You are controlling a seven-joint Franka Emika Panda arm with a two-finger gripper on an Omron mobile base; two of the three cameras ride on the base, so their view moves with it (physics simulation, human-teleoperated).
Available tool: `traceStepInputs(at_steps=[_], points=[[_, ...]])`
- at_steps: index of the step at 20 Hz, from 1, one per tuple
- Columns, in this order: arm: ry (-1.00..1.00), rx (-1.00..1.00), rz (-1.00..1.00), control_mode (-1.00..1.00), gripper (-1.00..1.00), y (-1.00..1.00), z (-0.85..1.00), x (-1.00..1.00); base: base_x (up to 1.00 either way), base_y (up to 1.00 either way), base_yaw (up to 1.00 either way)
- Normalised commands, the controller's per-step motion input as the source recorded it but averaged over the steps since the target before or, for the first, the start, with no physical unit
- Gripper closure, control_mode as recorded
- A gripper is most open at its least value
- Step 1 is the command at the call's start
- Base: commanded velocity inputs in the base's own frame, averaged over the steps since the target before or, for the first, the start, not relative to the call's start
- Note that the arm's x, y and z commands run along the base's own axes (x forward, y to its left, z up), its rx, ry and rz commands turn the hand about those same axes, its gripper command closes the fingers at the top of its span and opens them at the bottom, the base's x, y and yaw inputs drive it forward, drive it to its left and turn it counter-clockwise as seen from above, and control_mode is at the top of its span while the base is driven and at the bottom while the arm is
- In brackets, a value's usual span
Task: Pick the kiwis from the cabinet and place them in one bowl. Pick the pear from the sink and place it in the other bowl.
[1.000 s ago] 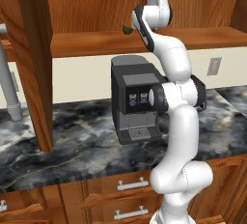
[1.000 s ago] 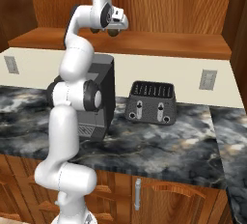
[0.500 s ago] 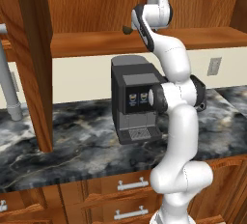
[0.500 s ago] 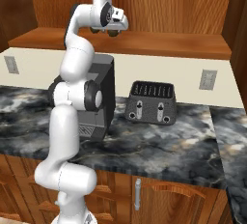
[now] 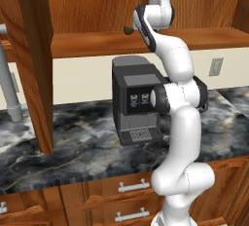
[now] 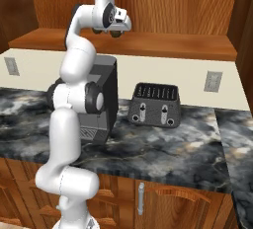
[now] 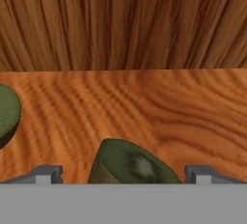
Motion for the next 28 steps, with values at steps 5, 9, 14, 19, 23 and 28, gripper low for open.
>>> traceStepInputs(at_steps=[5, 9, 14, 19, 23, 28], points=[[-0.04, -0.01, 0.00, -1.00, 1.00, 0.00, -0.29, 0.00, 0.00, 0.00, 0.00], [-0.04, 0.00, 0.00, -1.00, 1.00, 0.00, -0.15, 0.00, 0.00, 0.00, 0.00], [-0.12, 0.00, 0.00, -1.00, 1.00, 0.00, -0.10, 0.00, 0.00, 0.00, 0.00], [-0.21, 0.00, 0.00, -1.00, 1.00, 0.00, -0.14, 0.00, 0.00, 0.00, 0.00], [-0.17, 0.00, 0.00, -1.00, 1.00, -0.07, -0.06, -0.08, 0.00, 0.00, 0.00], [-0.16, 0.00, 0.00, -1.00, 1.00, -0.16, 0.00, -0.80, 0.00, 0.00, 0.00]])
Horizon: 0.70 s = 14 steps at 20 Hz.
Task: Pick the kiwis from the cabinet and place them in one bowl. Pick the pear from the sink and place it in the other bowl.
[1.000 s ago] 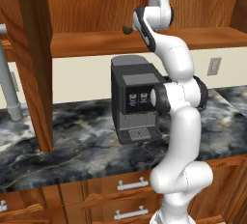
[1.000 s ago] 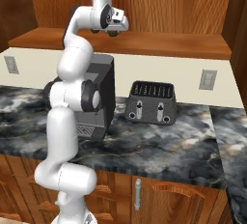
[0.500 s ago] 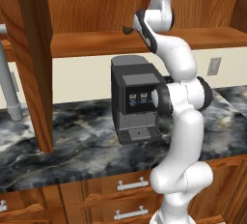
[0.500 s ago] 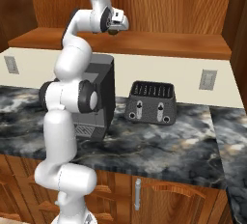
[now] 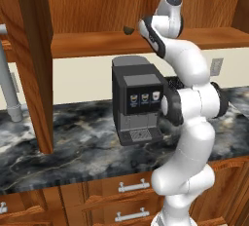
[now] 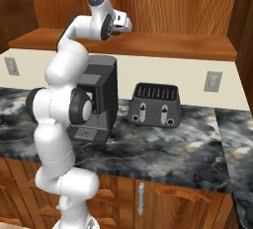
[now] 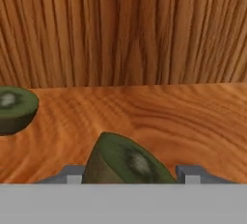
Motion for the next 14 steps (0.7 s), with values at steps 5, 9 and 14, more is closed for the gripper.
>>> traceStepInputs(at_steps=[5, 9, 14], points=[[-0.26, 0.00, 0.00, -1.00, 1.00, -0.18, 0.06, -1.00, 0.00, 0.00, 0.00], [-0.29, 0.01, 0.00, -1.00, 1.00, -0.22, 0.10, -1.00, 0.00, 0.00, 0.00], [-0.14, 0.00, 0.00, -1.00, 1.00, -0.23, 0.41, -1.00, 0.00, 0.00, 0.00]])
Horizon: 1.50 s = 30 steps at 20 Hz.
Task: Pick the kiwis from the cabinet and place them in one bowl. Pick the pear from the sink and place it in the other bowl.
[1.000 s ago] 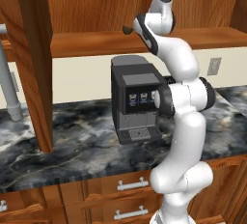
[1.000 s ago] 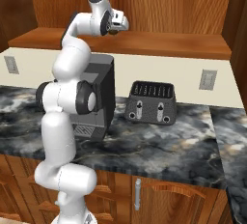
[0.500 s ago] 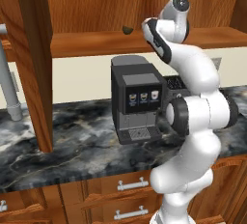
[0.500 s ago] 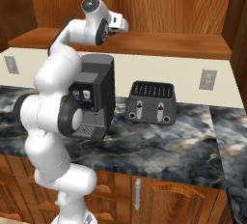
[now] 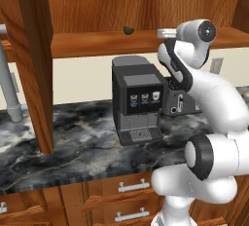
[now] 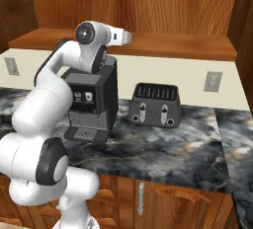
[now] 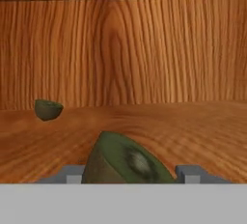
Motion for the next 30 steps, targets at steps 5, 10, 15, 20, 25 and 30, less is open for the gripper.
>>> traceStepInputs(at_steps=[5, 10, 15, 20, 25, 30], points=[[0.05, 0.04, -0.02, -1.00, 1.00, -0.04, 0.36, -1.00, 0.00, 0.00, 0.00], [0.21, 0.05, -0.08, -1.00, 1.00, 0.00, 0.26, -1.00, 0.00, 0.00, 0.00], [0.32, 0.03, -0.09, -1.00, 1.00, 0.05, 0.15, -1.00, 0.00, 0.00, 0.00], [0.57, 0.06, -0.11, -1.00, 1.00, 0.06, 0.37, -1.00, 0.00, 0.00, 0.00], [0.54, 0.04, -0.04, -1.00, 1.00, 0.00, 0.07, -1.00, 0.00, 0.00, 0.00], [0.49, 0.08, 0.18, -1.00, 1.00, 0.02, -0.05, -1.00, 0.00, 0.00, 0.00]])
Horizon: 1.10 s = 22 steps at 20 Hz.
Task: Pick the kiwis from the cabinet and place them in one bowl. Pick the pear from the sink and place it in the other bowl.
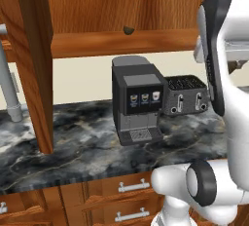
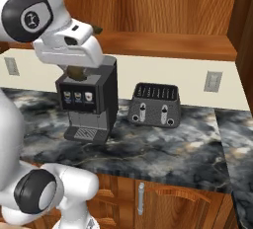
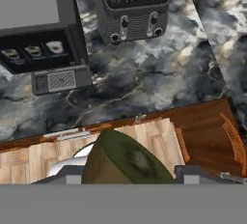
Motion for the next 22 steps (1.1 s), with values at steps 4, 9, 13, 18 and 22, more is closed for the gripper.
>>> traceStepInputs(at_steps=[4, 9, 13, 18, 22], points=[[0.30, 0.12, 0.38, -1.00, 1.00, 0.57, -0.59, -0.75, 0.00, 0.00, 0.00], [0.07, 0.05, 0.48, -1.00, 1.00, 0.56, -0.88, -0.24, 0.00, 0.00, 0.00], [-0.06, 0.00, 0.36, -1.00, 1.00, 0.21, -0.86, 0.00, 0.00, 0.00, 0.00], [-0.17, 0.00, 0.17, -1.00, 1.00, -0.02, -0.47, 0.02, 0.00, 0.00, 0.00], [-0.04, 0.04, 0.08, -1.00, 1.00, -0.15, -0.06, 0.14, 0.00, 0.00, 0.00]])
